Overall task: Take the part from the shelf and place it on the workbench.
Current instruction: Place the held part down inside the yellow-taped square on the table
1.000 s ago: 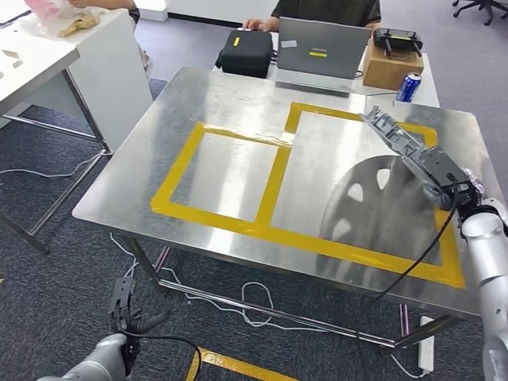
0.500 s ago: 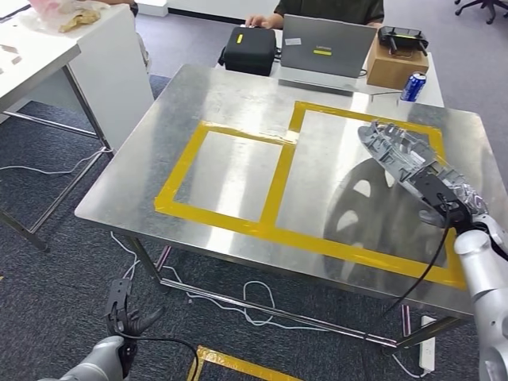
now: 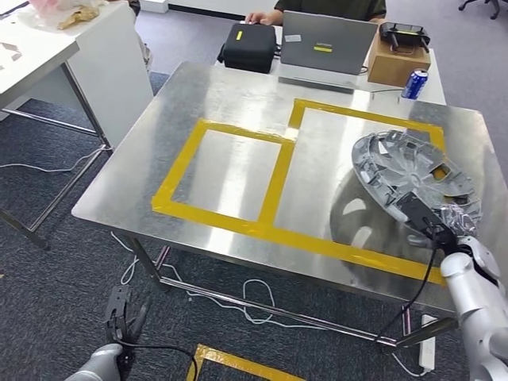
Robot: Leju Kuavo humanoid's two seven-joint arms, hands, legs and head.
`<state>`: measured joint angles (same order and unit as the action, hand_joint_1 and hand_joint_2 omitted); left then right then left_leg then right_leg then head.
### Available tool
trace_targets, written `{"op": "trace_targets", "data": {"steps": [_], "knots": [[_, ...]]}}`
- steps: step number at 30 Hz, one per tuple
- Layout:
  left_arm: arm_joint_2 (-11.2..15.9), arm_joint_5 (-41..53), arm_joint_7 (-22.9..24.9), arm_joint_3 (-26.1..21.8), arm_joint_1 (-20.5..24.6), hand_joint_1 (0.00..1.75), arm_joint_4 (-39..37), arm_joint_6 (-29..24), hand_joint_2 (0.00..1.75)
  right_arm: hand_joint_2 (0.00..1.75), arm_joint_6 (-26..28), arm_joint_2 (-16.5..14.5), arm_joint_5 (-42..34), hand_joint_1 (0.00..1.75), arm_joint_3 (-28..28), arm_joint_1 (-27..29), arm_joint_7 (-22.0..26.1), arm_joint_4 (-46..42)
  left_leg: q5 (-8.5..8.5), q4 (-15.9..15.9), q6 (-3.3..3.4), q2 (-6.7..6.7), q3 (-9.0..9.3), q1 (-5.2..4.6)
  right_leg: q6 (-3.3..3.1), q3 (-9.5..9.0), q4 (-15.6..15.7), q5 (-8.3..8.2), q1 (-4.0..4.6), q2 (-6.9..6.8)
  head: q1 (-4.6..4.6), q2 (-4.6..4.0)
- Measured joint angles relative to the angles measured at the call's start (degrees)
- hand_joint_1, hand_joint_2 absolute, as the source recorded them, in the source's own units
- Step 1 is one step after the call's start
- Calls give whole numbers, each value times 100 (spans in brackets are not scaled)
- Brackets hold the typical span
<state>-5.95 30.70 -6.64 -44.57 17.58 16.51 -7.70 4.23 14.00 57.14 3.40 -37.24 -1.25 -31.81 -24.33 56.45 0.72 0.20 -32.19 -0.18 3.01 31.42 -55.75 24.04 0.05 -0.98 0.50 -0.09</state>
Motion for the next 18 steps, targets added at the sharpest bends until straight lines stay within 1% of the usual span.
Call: {"op": "trace_targets", "data": {"steps": [4, 8, 12, 15, 18], "knots": [[41, -27, -63, 2, -94, 0, 1, 27, 0, 175, 37, -215, -375, 0, -189, 317, 458, -287, 26, 0, -20, 9, -74, -4, 4, 72, -27, -30, -3, 15, 3, 0], [84, -79, -151, 4, -172, 0, 3, 100, 0, 175, -164, -458, -1303, 0, -509, 550, 1211, -741, 32, 0, -29, 16, -103, -5, 2, 118, -43, -32, -3, 25, 2, 0], [109, -115, -214, 9, -240, 0, 4, 144, 0, 175, -161, -723, -2064, 0, -773, 833, 1902, -1353, 43, -1, -46, 16, -132, -4, -2, 156, -60, -29, -2, 25, 2, 0], [121, -129, -226, 14, -291, 0, 13, 142, 0, 175, -148, -891, -2427, 0, -911, 1015, 2225, -1825, 46, -1, -51, 17, -142, -3, -8, 176, -77, -26, -2, 27, 3, 0], [124, -139, -235, 16, -310, 0, 31, 135, 0, 175, -232, -1023, -2627, 0, -961, 1182, 2380, -2254, 49, -2, -58, 18, -150, -4, -12, 190, -84, -24, -2, 29, 3, 0]]}}
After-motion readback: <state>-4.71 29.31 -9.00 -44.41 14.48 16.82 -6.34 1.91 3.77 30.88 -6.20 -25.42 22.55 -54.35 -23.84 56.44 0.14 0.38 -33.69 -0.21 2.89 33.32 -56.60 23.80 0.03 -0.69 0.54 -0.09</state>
